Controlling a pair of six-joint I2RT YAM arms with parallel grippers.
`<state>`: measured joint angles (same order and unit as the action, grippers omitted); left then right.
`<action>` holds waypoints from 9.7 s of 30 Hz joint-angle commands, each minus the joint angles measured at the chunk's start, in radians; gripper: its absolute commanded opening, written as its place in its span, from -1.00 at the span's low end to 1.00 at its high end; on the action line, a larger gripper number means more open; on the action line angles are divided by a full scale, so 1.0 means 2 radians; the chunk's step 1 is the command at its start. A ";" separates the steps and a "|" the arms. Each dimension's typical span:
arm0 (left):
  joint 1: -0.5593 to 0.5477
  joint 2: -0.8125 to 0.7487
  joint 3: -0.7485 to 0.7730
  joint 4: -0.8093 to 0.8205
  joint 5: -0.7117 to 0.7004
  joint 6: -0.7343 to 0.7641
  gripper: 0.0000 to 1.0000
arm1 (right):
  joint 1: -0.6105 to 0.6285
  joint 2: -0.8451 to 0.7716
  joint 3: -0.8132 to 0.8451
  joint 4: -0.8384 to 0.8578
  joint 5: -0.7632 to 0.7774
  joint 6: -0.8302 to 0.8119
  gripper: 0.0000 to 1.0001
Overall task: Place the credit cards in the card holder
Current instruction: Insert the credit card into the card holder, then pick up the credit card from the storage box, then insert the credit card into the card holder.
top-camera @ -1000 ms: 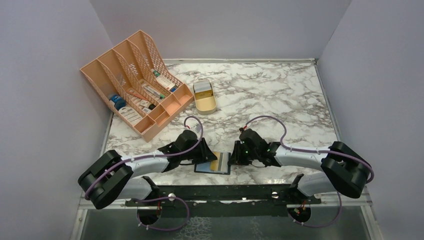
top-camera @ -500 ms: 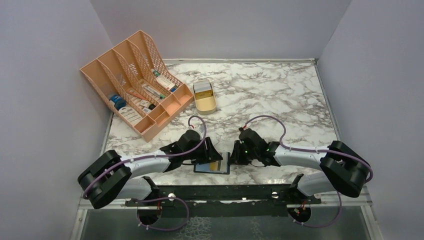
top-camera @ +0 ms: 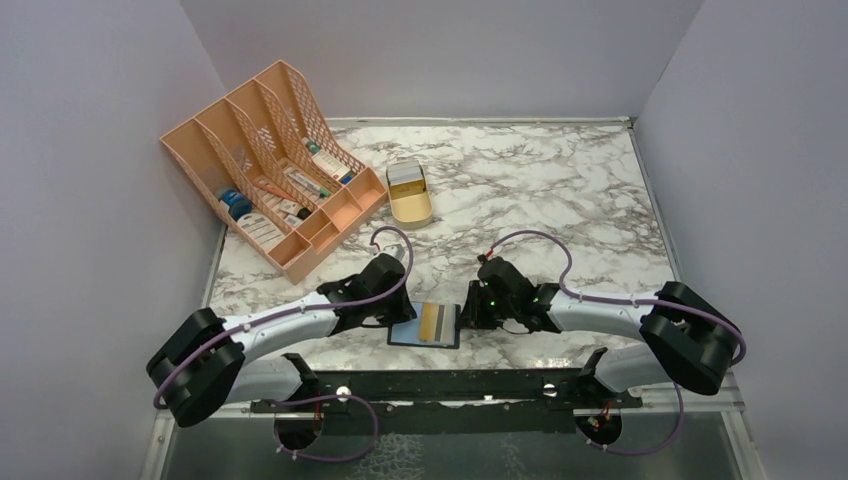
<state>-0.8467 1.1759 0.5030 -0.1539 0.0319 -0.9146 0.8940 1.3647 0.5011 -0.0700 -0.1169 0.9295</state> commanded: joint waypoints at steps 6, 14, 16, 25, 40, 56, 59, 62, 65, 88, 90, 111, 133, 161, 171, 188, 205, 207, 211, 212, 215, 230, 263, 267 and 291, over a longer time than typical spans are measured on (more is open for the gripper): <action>-0.002 0.056 0.020 -0.004 -0.005 0.028 -1.00 | 0.002 -0.002 0.007 0.013 0.012 -0.007 -0.67; -0.002 0.075 0.010 0.022 0.033 0.017 -1.00 | 0.001 0.004 0.010 0.015 0.010 -0.006 -0.67; -0.003 0.075 0.002 0.037 0.046 0.008 -1.00 | 0.002 0.004 0.011 0.015 0.010 -0.007 -0.67; -0.010 0.081 -0.007 0.096 0.083 -0.022 -1.00 | 0.002 0.015 0.009 0.030 -0.002 -0.002 -0.67; -0.013 0.045 0.018 0.042 0.038 0.002 -0.90 | 0.002 -0.049 0.014 -0.026 0.035 -0.027 -0.52; 0.043 0.113 0.315 -0.135 -0.140 0.359 0.17 | 0.001 -0.213 0.003 -0.059 0.053 -0.087 -0.22; 0.059 0.159 0.362 -0.134 -0.144 0.454 0.19 | 0.002 -0.230 0.002 -0.054 0.051 -0.094 -0.19; 0.064 0.209 0.406 -0.137 -0.133 0.536 0.22 | 0.001 -0.241 0.005 -0.055 0.053 -0.099 -0.19; 0.074 0.256 0.467 -0.150 -0.149 0.574 0.24 | 0.001 -0.245 0.012 -0.064 0.062 -0.099 -0.19; 0.146 0.465 0.552 -0.033 -0.202 0.764 0.17 | 0.002 -0.228 0.059 -0.104 0.078 -0.105 -0.20; 0.146 0.474 0.558 -0.033 -0.198 0.764 0.17 | 0.002 -0.223 0.060 -0.104 0.078 -0.104 -0.20; 0.147 0.501 0.586 -0.022 -0.241 0.784 -0.05 | 0.002 -0.224 0.062 -0.107 0.089 -0.101 -0.20; 0.147 0.490 0.591 -0.030 -0.243 0.784 -0.37 | 0.002 -0.228 0.058 -0.105 0.086 -0.100 -0.21; 0.130 0.341 0.585 -0.157 -0.094 0.589 -1.00 | 0.002 -0.248 0.047 -0.084 0.062 -0.076 -0.22; 0.169 0.198 0.455 -0.125 0.174 0.390 -1.00 | 0.002 -0.262 0.033 -0.031 0.039 -0.053 -0.27; 0.179 0.011 0.157 0.028 0.425 0.225 -1.00 | 0.002 -0.248 0.037 0.039 0.004 -0.033 -0.27; 0.179 -0.095 0.018 0.162 0.507 0.100 -1.00 | 0.002 -0.206 0.055 0.070 -0.066 -0.071 -0.30; 0.179 -0.097 0.009 0.178 0.511 0.093 -1.00 | 0.002 -0.207 0.050 0.078 -0.067 -0.068 -0.40; 0.179 -0.094 0.002 0.195 0.522 0.085 -1.00 | 0.002 -0.211 0.040 0.093 -0.068 -0.065 -0.51; 0.179 -0.093 0.001 0.195 0.523 0.085 -1.00 | 0.002 -0.209 0.040 0.095 -0.070 -0.065 -0.56; 0.179 -0.092 -0.002 0.208 0.527 0.079 -1.00 | 0.002 -0.206 0.038 0.101 -0.077 -0.065 -0.67; 0.179 -0.099 0.013 0.159 0.506 0.093 -0.19 | 0.002 -0.212 0.015 0.124 -0.074 -0.062 -0.98; 0.174 -0.145 -0.064 -0.041 0.102 0.062 0.03 | -0.001 0.007 0.008 0.178 -0.018 -0.023 -0.99; 0.172 -0.143 -0.079 -0.039 0.079 0.043 0.03 | -0.002 0.016 0.004 0.183 -0.009 -0.019 -0.99; 0.167 -0.091 -0.144 0.088 0.148 -0.014 -0.43 | -0.037 0.008 -0.041 0.209 -0.027 0.022 -0.99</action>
<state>-0.5045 0.9703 0.2310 -0.0376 0.2832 -0.9142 0.8295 1.3960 0.4377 0.3004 -0.1543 0.9504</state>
